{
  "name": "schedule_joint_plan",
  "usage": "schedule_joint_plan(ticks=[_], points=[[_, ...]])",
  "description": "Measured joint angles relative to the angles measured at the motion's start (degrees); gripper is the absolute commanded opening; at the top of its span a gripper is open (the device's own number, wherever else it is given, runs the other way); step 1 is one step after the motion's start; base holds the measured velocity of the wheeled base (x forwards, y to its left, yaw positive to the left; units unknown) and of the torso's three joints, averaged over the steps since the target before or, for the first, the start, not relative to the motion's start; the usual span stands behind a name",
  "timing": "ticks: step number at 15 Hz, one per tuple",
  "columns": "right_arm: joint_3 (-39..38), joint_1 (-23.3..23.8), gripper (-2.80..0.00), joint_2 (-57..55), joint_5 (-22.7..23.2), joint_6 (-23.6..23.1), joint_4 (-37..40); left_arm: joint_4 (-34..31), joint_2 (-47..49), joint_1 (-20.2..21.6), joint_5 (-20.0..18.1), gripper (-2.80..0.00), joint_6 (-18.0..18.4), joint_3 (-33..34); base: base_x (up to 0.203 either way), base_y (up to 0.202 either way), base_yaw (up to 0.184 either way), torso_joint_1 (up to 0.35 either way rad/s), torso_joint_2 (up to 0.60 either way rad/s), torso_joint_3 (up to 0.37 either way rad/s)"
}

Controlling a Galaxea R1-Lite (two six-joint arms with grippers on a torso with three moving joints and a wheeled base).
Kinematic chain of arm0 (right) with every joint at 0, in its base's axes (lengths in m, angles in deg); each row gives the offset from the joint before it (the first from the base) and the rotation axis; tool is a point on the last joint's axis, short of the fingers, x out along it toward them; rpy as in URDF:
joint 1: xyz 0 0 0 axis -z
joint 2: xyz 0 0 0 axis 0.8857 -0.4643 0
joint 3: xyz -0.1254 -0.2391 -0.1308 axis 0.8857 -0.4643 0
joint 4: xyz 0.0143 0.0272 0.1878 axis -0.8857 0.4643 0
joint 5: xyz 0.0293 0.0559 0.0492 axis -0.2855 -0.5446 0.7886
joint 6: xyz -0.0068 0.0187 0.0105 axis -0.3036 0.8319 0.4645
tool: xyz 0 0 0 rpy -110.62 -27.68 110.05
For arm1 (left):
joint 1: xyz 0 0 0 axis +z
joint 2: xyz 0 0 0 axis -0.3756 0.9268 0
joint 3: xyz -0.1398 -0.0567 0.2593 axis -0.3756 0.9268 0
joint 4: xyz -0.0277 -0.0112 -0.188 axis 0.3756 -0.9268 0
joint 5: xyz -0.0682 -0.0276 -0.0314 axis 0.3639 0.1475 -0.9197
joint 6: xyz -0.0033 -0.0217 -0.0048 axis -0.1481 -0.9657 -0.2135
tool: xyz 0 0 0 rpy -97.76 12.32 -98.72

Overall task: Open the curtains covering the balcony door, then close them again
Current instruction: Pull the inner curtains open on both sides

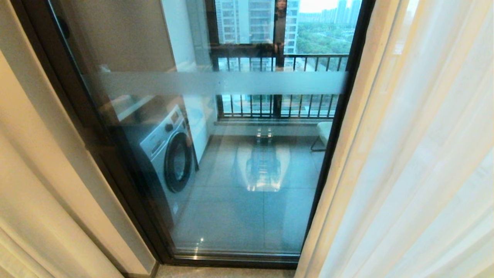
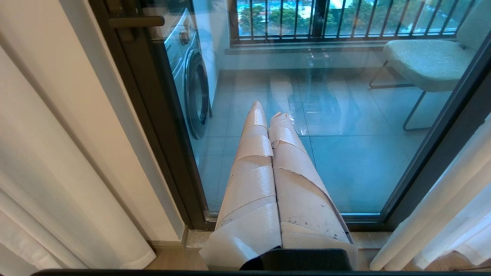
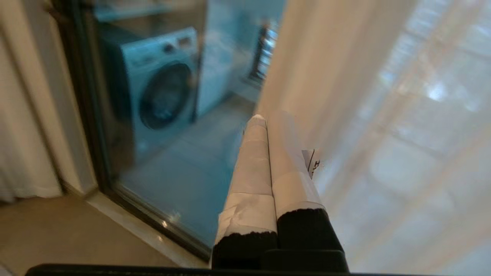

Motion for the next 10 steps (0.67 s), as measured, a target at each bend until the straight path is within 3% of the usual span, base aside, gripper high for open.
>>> schedule_joint_plan(ticks=[3,4,10], points=[[11.64,-2.70,-2.80,-12.42,0.94,1.09,-1.85,-0.02,0.00,0.00,0.00,-2.80,0.01,0.00,0.000,0.000,0.000,0.000,0.00,0.000],[14.52,-3.24,0.00,-16.01,1.11,1.32,-2.16,0.00,0.00,0.00,0.00,-2.80,0.05,0.00,0.000,0.000,0.000,0.000,0.00,0.000],[20.28,-4.12,0.00,-28.25,1.21,1.28,-2.93,-0.02,0.00,0.00,0.02,-2.80,0.01,0.00,0.000,0.000,0.000,0.000,0.00,0.000]])
